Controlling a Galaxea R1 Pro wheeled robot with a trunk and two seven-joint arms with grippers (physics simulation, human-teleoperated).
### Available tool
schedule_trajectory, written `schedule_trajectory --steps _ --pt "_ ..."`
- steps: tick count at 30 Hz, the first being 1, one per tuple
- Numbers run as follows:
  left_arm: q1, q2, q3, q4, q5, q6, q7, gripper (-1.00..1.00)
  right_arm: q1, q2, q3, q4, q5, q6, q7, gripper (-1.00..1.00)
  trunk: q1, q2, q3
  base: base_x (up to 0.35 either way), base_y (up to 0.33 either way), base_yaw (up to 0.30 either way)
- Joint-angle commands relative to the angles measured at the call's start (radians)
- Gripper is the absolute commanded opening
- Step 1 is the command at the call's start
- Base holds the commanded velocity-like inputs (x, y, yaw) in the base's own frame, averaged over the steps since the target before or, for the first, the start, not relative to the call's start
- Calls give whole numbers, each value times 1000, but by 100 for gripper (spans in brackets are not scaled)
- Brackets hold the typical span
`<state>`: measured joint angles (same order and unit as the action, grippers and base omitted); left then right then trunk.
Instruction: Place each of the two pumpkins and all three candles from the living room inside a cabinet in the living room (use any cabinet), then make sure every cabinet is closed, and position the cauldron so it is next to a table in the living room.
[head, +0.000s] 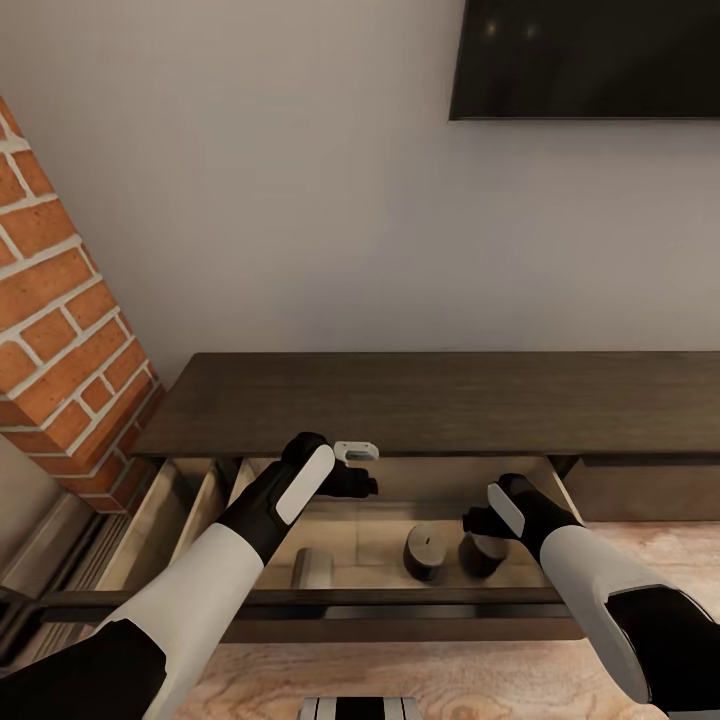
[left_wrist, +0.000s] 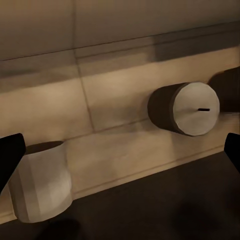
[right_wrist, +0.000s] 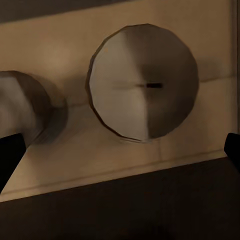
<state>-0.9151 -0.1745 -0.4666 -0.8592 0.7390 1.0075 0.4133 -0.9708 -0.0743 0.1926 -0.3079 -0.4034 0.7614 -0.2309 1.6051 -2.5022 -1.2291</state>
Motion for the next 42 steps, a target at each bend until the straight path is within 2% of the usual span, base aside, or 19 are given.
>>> schedule_trajectory --steps 1,11,22,28,32,42 --pt "-1 0 -1 0 10 2 10 100 0 -1 7 -2 -11 4 -7 100 0 0 -1 0 0 0" --pt "-1 0 0 0 11 1 10 100 0 -1 7 -2 -11 4 -7 100 0 0 -1 0 0 0" --pt "-1 0 0 9 11 2 11 100 0 -1 7 -2 -10 7 -7 100 -5 2 42 0 0 0" --pt "-1 0 1 38 15 4 9 100 0 -1 4 -2 -9 18 -9 100 -28 44 61 0 0 0" --pt "-1 0 1 102 21 5 9 100 0 -1 3 -2 -10 25 -14 100 -43 72 73 0 0 0" --pt "-1 0 0 192 24 5 9 100 0 -1 2 -2 -11 101 6 100 -82 142 104 0 0 0"
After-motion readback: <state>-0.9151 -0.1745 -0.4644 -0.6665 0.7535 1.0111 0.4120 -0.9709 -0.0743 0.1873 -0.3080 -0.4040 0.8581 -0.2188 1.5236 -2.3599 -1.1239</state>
